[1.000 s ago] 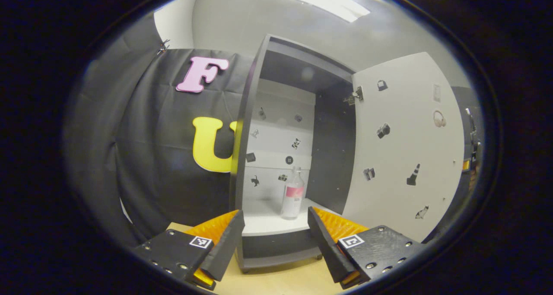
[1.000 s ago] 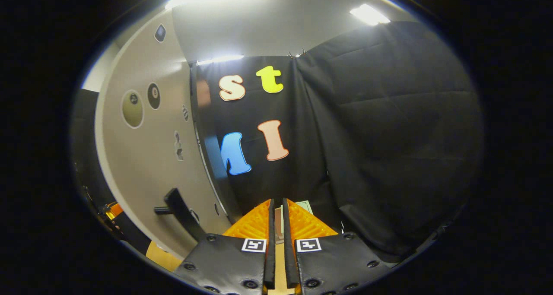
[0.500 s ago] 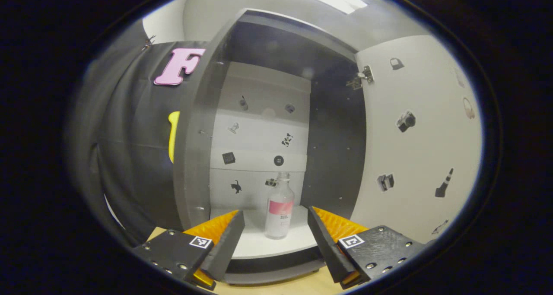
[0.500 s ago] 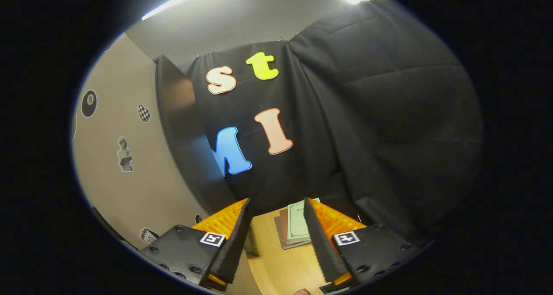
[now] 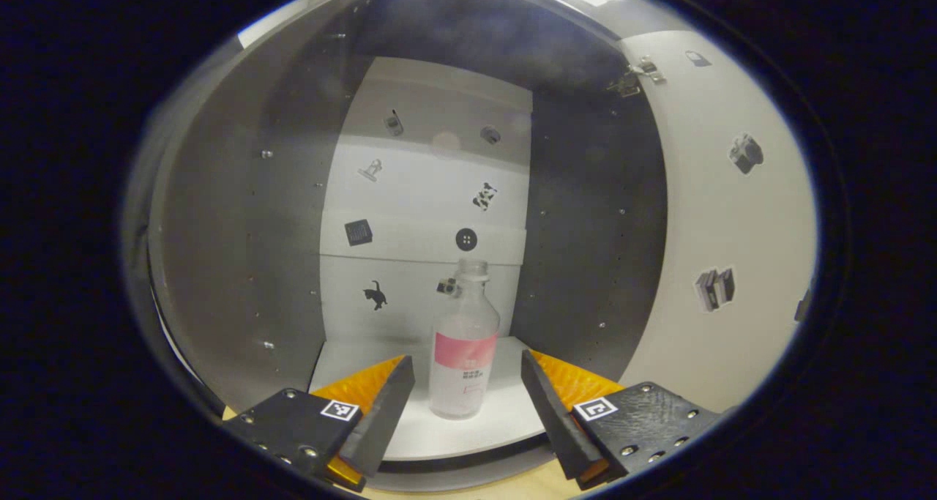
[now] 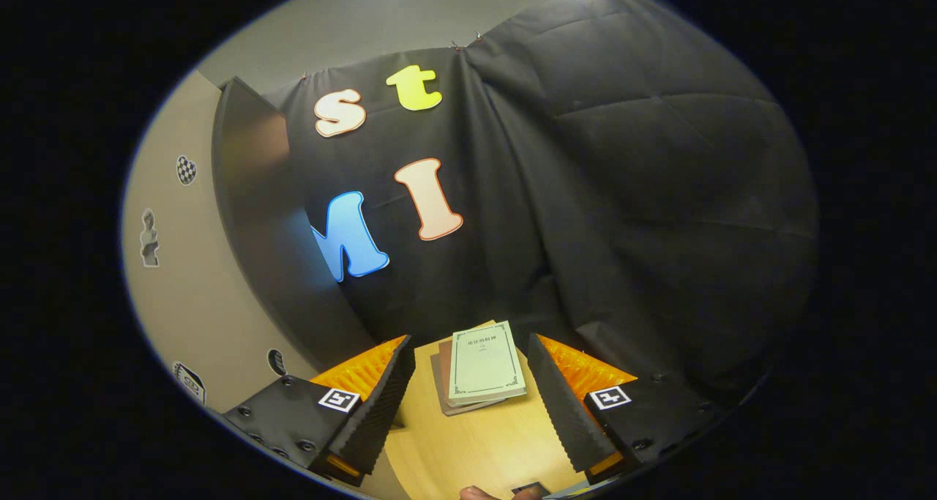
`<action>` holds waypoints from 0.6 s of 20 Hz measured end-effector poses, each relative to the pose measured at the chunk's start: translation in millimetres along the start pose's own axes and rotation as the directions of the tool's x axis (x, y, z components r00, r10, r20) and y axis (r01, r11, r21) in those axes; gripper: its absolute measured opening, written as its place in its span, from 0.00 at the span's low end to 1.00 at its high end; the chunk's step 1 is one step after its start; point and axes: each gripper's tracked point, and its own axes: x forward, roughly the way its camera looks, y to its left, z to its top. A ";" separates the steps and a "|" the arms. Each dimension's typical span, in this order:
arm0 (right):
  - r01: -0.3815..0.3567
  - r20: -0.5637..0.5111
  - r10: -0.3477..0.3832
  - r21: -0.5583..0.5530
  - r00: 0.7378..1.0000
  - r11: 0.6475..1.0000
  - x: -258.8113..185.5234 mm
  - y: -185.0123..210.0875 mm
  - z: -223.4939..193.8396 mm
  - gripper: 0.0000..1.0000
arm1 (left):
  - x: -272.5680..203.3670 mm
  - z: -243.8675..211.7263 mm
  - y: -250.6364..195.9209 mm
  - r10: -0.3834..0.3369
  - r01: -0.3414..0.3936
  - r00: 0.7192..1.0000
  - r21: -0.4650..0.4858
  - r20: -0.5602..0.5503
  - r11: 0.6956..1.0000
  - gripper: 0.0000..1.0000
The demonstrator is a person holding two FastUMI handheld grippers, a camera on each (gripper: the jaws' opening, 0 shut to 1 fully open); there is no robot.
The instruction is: Open the cabinet door with the right hand, grasp the bottle in the cabinet with the left hand and place it on the coaster, then close the cabinet door with the right hand.
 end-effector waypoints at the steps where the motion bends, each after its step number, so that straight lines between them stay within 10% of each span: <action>1: 0.012 -0.006 -0.012 -0.022 1.000 1.000 2.2 -4.5 -1.9 0.98 | 4.2 -1.1 -0.5 -0.007 0.007 1.000 0.001 0.000 1.000 0.90; 12: 0.037 -0.089 -0.042 -0.053 0.995 0.998 21.3 -19.0 -25.5 0.98 | 56.4 7.3 10.7 0.025 -0.025 1.000 0.024 0.000 0.999 0.90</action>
